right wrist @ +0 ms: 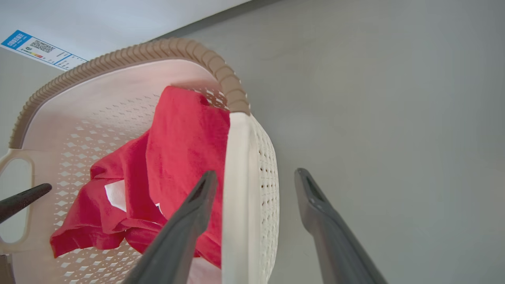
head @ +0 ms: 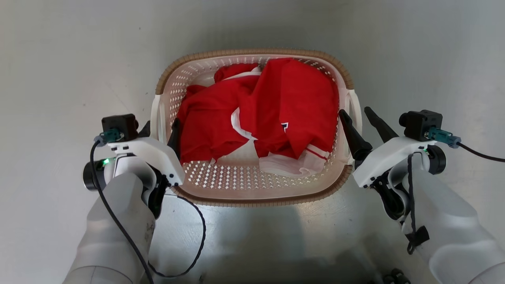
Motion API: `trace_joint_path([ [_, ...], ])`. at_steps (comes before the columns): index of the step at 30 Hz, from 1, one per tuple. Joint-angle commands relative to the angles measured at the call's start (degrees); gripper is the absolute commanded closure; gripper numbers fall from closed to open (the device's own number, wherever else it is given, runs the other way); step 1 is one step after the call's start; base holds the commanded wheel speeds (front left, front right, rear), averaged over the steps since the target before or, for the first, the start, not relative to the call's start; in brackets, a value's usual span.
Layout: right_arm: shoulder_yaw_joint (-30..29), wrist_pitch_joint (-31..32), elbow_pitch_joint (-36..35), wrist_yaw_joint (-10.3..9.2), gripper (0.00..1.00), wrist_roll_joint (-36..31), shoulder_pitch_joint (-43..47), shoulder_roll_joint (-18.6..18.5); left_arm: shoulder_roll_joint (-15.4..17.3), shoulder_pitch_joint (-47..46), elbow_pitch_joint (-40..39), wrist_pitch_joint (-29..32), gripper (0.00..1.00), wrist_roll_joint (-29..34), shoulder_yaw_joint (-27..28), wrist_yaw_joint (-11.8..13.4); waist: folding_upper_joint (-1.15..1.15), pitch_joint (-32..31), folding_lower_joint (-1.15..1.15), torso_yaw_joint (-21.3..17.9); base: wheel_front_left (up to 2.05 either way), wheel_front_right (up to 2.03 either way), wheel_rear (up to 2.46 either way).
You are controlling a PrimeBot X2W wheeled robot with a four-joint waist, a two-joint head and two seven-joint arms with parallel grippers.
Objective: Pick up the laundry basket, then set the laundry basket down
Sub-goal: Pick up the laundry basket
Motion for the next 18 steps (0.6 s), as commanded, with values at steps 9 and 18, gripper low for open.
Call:
trace_joint_path([
  [9, 2.7, -0.6, 0.8, 0.41, 0.03, 1.8, -0.2, 0.2, 1.2, -0.7, 1.5, -0.5, 0.16, -0.6, -0.6, -0.4, 0.0, 1.8, 0.0, 0.8, 0.0, 0.0, 0.0],
  [18, 4.4, -0.6, 1.6, 0.41, 1.0, 3.3, -0.2, 0.1, 1.2, -0.4, 3.0, -0.5, 1.0, -4.1, -4.0, -0.5, 0.0, 0.2, 0.0, 1.1, 0.0, 0.0, 0.0],
])
